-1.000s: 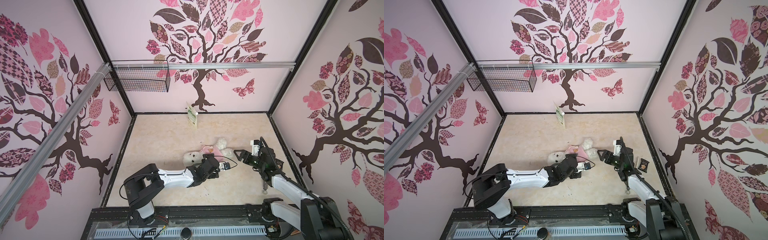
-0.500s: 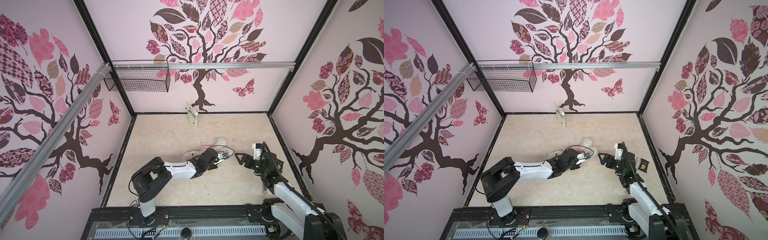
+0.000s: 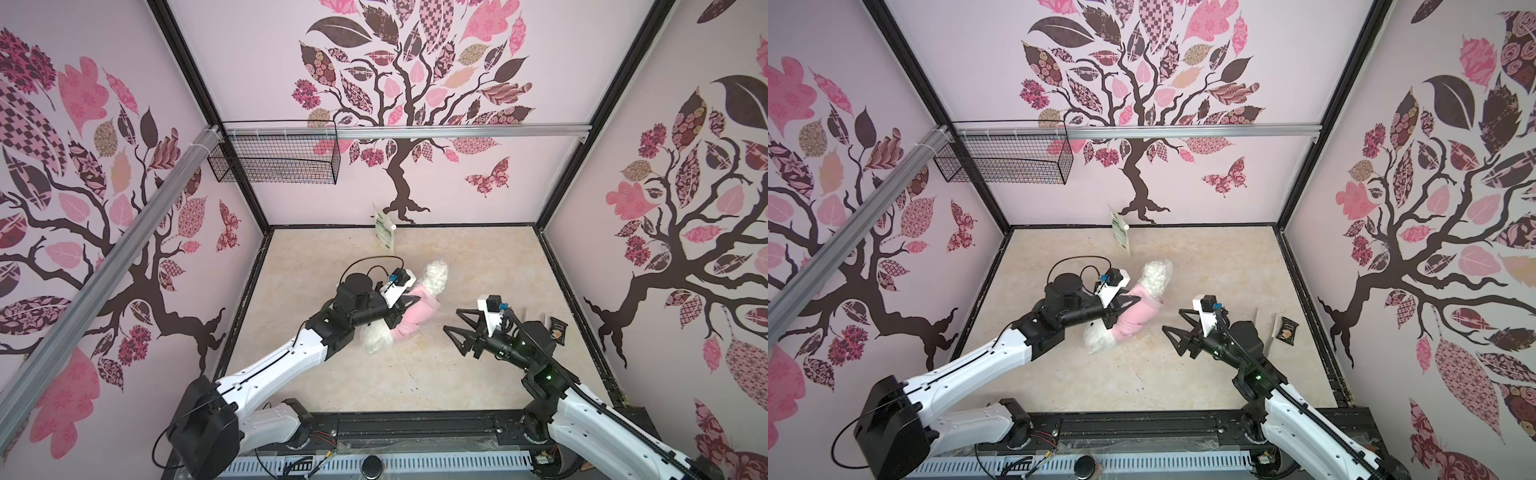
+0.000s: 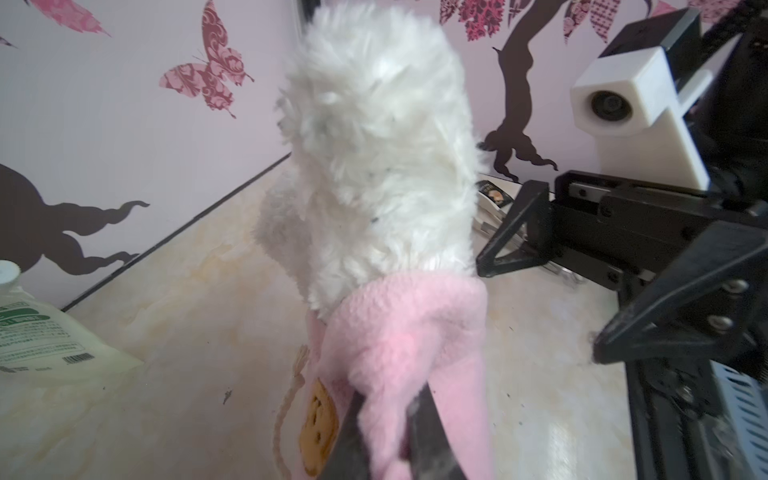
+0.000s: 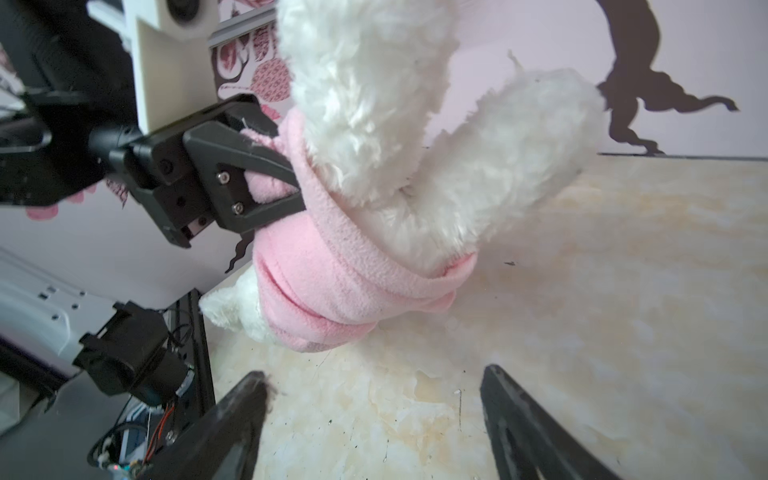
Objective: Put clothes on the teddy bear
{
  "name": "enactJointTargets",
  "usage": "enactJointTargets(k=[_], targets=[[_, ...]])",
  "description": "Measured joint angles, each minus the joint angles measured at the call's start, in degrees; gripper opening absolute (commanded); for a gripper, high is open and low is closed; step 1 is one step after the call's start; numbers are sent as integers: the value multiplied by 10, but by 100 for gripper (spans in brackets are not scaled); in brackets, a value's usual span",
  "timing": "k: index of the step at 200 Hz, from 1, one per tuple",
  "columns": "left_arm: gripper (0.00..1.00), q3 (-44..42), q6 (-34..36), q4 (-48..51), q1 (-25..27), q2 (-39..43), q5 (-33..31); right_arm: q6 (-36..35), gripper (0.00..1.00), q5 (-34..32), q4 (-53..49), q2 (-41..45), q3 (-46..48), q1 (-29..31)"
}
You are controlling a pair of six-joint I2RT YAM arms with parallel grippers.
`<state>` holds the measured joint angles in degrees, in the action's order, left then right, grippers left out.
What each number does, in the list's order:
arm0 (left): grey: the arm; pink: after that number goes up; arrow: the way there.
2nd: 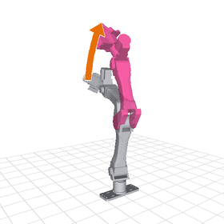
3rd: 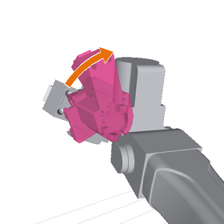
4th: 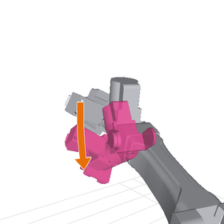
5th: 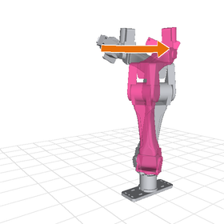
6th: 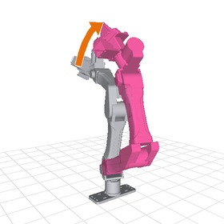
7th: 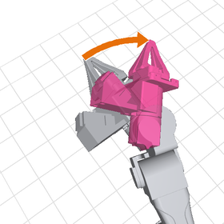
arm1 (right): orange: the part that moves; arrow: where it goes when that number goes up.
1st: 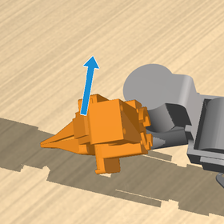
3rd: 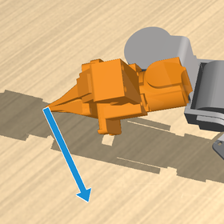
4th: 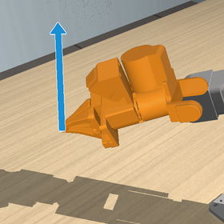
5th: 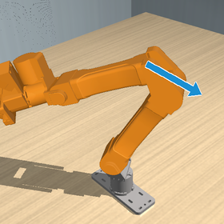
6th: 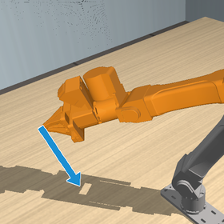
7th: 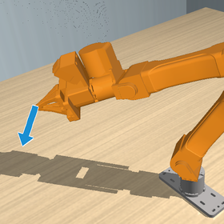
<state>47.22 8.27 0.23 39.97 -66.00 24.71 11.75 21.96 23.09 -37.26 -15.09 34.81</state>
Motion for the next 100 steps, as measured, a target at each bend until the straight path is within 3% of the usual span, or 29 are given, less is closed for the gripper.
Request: enactJointTargets(k=[50,100], targets=[[0,65,116,233,-5,22,97,-158,89,-65,38,-57,-17,153],[0,94,203,318,-6,4,161,-213,90,-68,91,-113,-9,165]])
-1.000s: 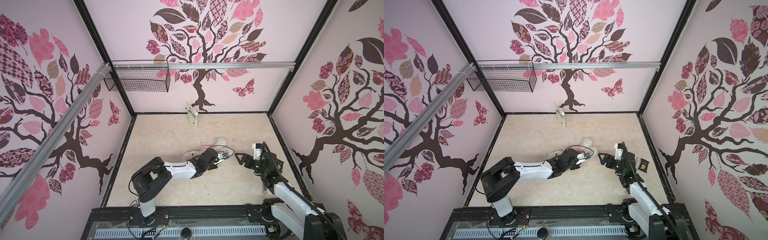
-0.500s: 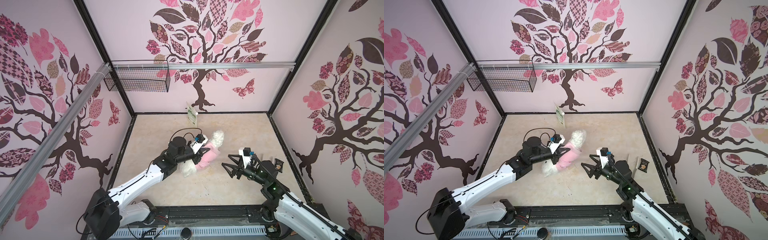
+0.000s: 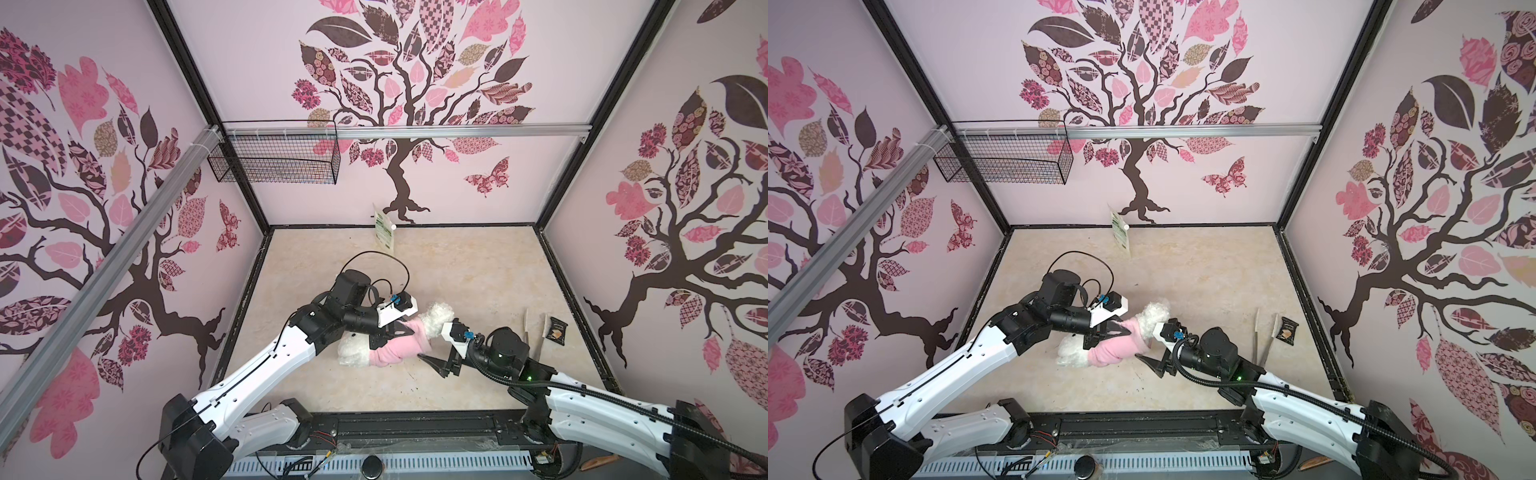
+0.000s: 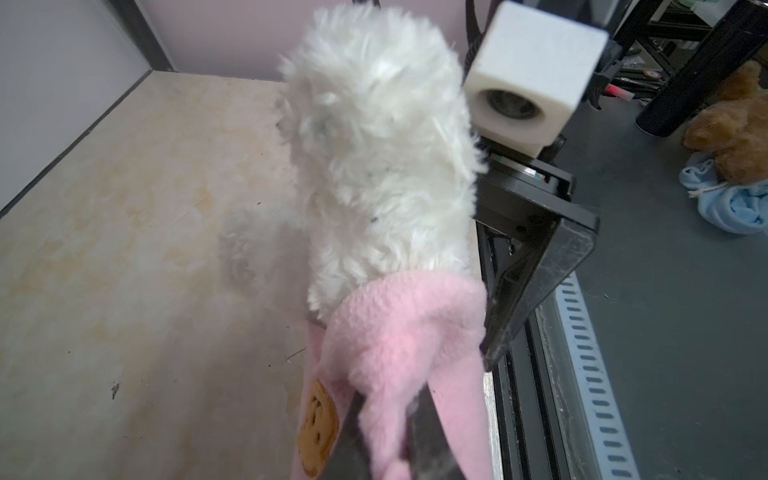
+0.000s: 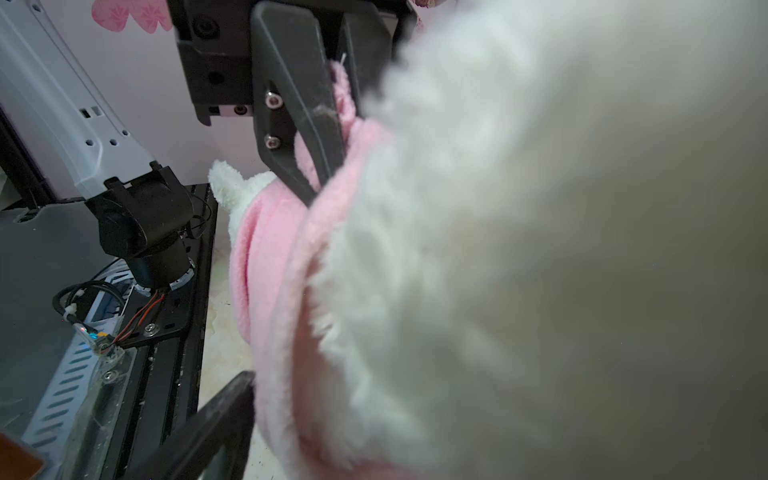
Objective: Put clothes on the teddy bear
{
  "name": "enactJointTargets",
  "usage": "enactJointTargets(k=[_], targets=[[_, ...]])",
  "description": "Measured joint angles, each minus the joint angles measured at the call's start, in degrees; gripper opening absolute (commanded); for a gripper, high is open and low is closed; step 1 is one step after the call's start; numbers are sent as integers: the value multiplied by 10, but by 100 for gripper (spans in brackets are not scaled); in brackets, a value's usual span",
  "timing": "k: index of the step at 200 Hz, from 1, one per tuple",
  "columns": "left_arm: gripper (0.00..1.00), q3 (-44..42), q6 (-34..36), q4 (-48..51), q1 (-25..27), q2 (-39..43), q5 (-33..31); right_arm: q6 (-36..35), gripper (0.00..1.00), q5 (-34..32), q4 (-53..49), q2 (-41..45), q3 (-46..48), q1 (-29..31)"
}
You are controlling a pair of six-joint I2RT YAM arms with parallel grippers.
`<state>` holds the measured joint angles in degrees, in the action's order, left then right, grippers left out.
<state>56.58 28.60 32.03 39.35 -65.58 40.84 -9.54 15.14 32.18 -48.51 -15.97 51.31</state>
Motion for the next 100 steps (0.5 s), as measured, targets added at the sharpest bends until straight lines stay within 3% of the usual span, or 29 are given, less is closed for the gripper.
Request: enactJointTargets(k=[70,88,100], targets=[[0,-1,82,37,9,-16,30,-14,87,73,101,-84,9,0],[0,-1,86,36,12,-16,31,-8,78,87,135,-118,9,0],[0,-1,87,36,12,-16,31,-1,62,91,155,-136,9,0]])
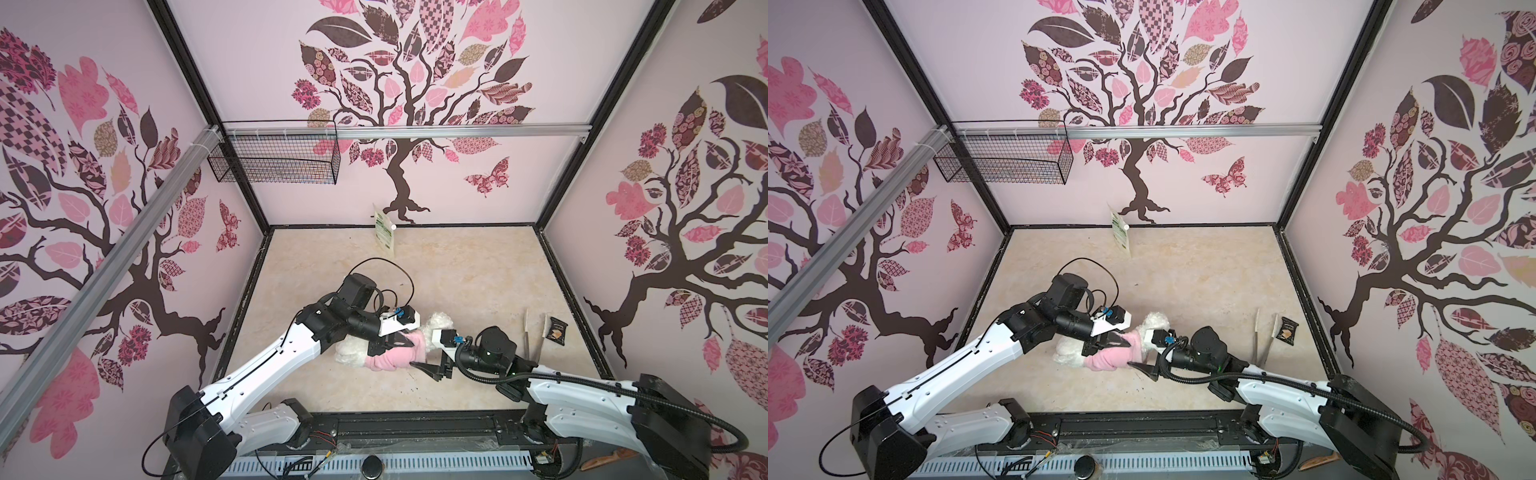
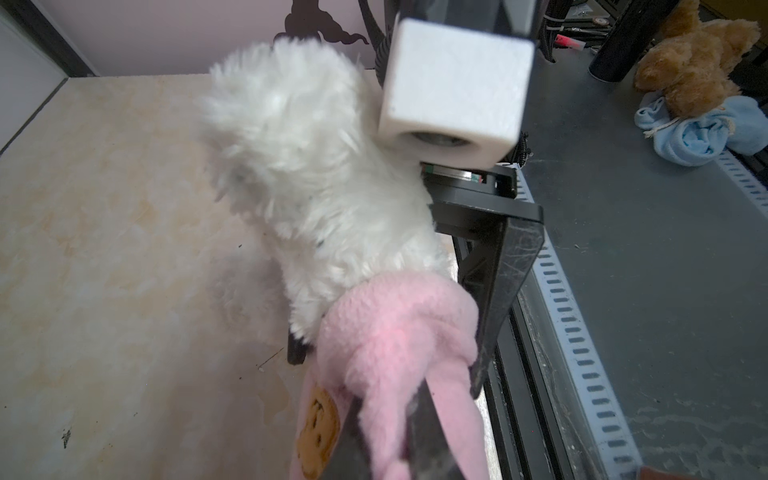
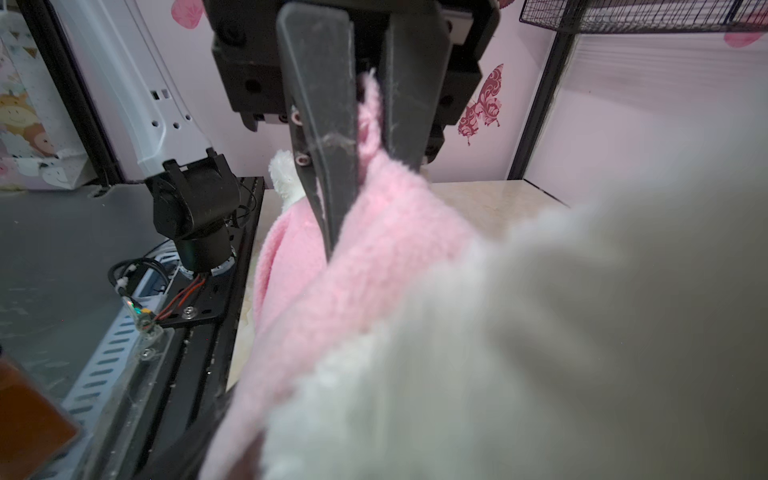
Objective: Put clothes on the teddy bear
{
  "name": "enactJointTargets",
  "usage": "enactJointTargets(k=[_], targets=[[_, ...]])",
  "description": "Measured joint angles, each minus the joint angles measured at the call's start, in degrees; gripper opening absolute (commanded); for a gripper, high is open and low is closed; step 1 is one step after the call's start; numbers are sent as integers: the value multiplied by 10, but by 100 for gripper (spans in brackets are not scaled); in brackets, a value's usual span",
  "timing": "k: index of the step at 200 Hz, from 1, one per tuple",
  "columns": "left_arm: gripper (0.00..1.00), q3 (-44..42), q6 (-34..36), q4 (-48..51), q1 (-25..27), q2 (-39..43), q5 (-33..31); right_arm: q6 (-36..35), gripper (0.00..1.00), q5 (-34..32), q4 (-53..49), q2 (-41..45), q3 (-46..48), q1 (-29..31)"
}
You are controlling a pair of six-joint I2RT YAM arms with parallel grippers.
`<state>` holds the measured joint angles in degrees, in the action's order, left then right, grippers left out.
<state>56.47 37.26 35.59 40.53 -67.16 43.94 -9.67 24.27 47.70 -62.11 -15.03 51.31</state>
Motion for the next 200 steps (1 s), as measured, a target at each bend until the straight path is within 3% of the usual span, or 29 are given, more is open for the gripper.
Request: enactJointTargets(k=[8,22,52,83,115,160,200], targets=[[0,0,0,-1,0,0,0,-2,48,0,10,-9,0,0],[12,0,0,-3,0,0,-2,-2,32,-2,19,-16,0,0],[46,0,-4,-7,2,10,-9,-19,22,-32,26,-13,8,1],[54,-1,-17,-3,7,54,-44,-66,19,-80,2,21,29,3],[47,-3,-33,-2,7,129,-106,-103,18,-111,-24,36,40,3],[11,8,-8,70,10,140,-165,-132,18,-126,-42,55,40,3],[8,13,23,108,52,127,-208,-133,18,-127,-50,60,40,3]])
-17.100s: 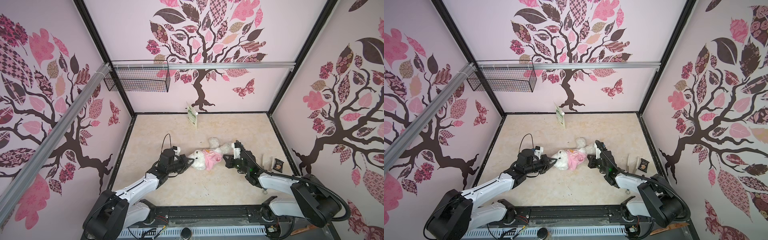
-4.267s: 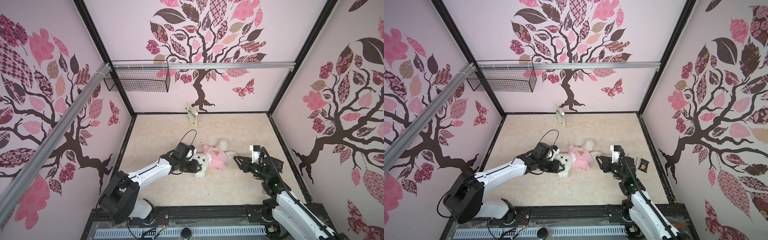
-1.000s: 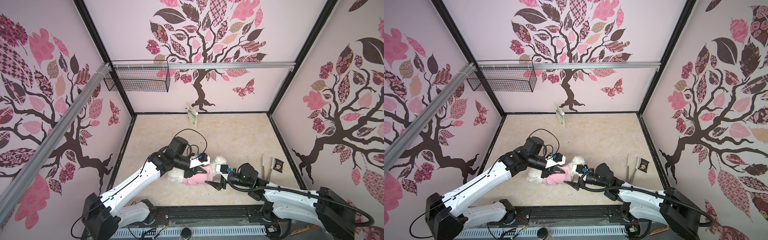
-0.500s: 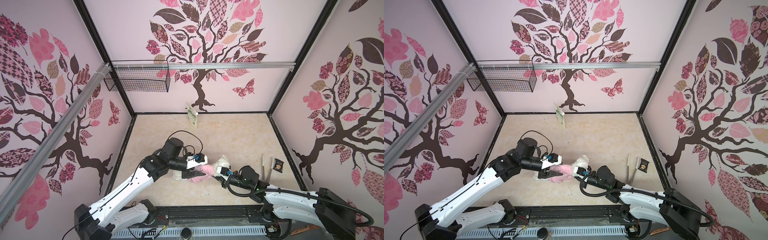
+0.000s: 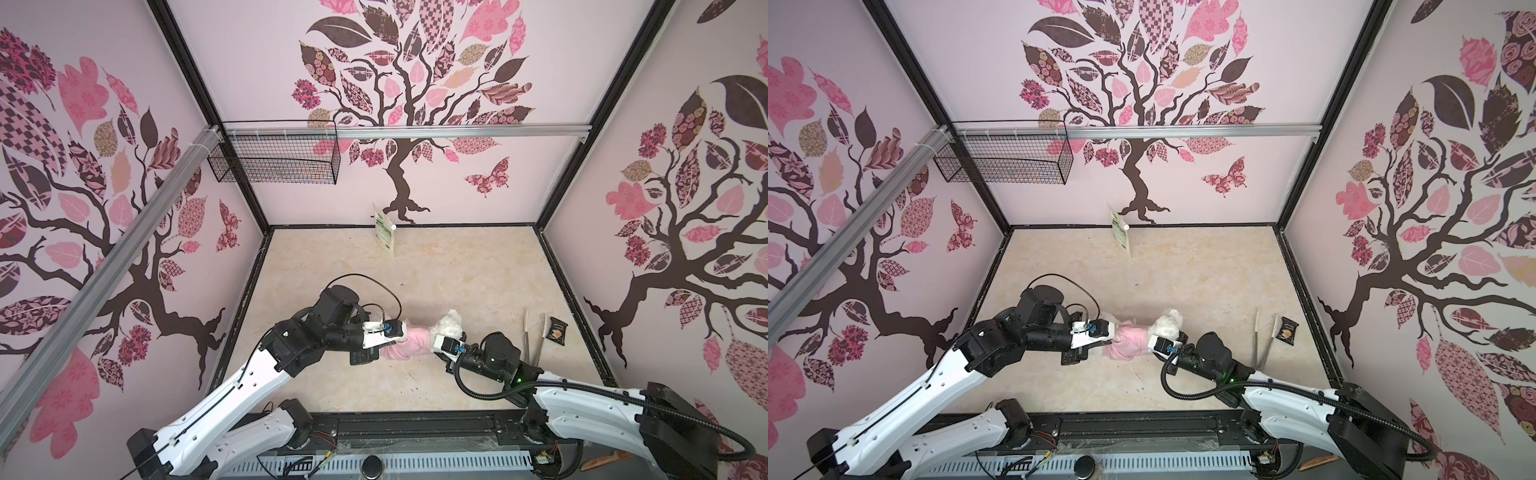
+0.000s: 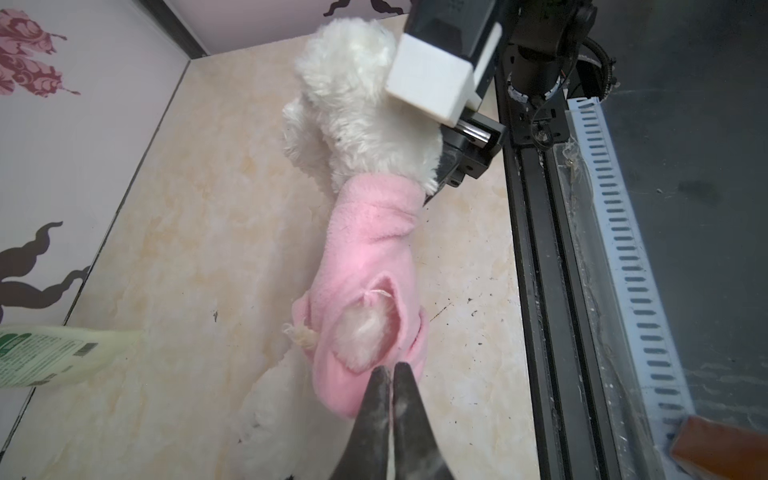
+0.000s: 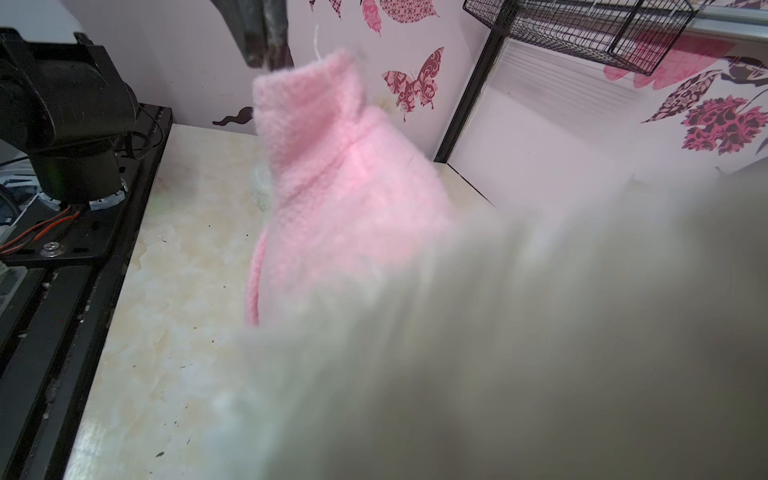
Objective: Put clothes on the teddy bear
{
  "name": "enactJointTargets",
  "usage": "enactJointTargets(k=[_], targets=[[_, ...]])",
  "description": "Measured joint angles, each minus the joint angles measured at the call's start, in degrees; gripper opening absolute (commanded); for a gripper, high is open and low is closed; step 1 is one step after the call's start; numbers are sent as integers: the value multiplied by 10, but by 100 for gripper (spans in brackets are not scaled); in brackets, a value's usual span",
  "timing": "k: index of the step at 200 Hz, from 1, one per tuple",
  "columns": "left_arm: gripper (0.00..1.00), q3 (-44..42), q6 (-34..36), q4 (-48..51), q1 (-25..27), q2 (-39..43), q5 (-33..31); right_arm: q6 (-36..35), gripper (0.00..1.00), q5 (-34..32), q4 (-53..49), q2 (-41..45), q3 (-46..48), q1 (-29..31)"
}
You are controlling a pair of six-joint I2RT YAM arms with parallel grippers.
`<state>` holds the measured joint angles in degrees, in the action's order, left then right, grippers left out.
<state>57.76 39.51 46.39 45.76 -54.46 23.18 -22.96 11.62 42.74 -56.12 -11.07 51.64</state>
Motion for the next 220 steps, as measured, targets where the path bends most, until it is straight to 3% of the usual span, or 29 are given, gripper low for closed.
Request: enactJointTargets(k=[120,174,220], targets=[[8,37,13,-7,11,-67,-35,2,18,1,-14,4,0,0],[21,37,31,0,11,-74,-65,11,18,5,-14,10,0,0],[29,37,27,-17,11,-82,-52,21,18,8,-14,10,0,0]])
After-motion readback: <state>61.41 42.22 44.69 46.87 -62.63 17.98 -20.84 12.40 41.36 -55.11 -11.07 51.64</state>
